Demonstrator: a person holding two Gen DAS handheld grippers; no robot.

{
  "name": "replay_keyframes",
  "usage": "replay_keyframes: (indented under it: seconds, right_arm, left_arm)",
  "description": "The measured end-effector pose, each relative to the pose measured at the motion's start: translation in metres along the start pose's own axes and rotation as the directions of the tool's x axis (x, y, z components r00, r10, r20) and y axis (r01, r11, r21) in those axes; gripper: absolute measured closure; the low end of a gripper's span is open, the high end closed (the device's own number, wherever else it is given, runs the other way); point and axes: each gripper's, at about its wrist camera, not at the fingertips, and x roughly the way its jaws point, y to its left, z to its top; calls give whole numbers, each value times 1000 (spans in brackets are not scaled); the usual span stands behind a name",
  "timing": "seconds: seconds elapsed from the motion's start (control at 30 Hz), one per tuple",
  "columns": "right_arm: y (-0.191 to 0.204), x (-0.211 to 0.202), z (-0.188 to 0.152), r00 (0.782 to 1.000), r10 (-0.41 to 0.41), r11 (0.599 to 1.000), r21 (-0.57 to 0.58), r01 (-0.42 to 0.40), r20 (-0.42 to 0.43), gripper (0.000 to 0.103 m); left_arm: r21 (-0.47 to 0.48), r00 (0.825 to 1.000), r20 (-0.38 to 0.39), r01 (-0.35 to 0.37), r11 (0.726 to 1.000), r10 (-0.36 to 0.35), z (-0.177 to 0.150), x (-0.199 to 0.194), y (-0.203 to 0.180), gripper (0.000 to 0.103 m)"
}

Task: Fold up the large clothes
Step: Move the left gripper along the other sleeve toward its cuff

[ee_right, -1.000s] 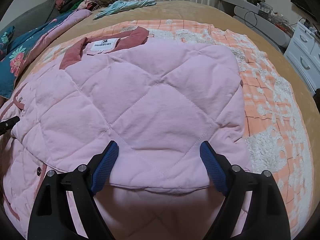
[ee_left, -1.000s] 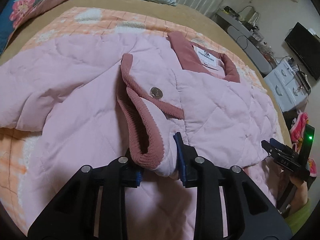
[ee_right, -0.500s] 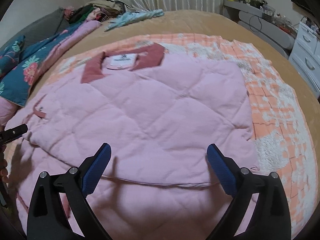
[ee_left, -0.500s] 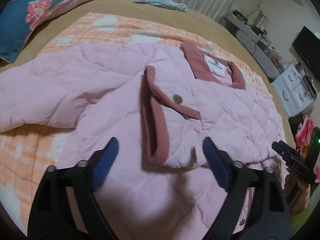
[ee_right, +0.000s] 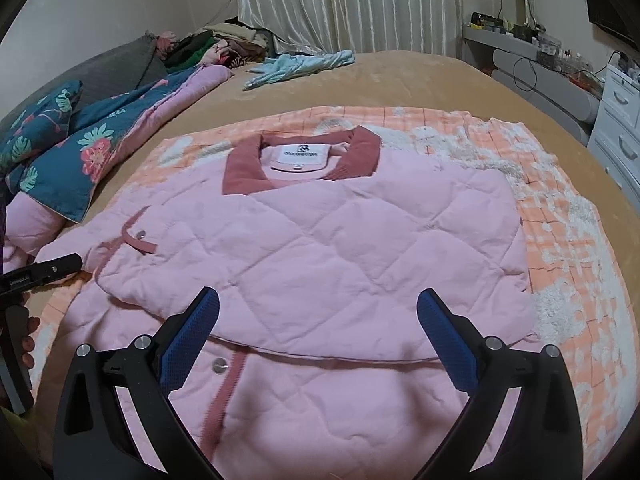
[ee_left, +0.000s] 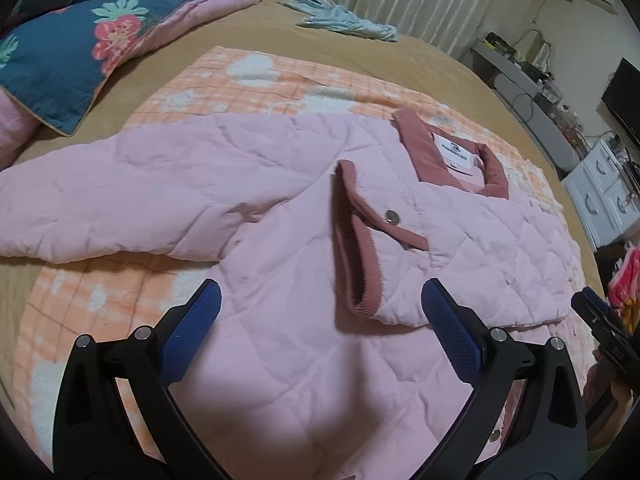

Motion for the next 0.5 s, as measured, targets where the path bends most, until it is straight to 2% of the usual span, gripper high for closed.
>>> replay_keyframes:
  seconds: [0.13,0.23,0.5]
  right_arm:
    - [18,-4,2,1000,-2,1000,-29,2,4,4]
    - [32,-8,4,1000,1,999,-53,0,17,4]
    - [79,-10,12,998,53,994,-98,-50,25,4]
  left_arm:
    - [-22,1000,13,-22,1000,22,-3,-9,13,9]
    - [-34,997,34,-68,997,69,-3,-15,25,9]
    - [-109,993,64,-90,990,97,4,-31,59,9]
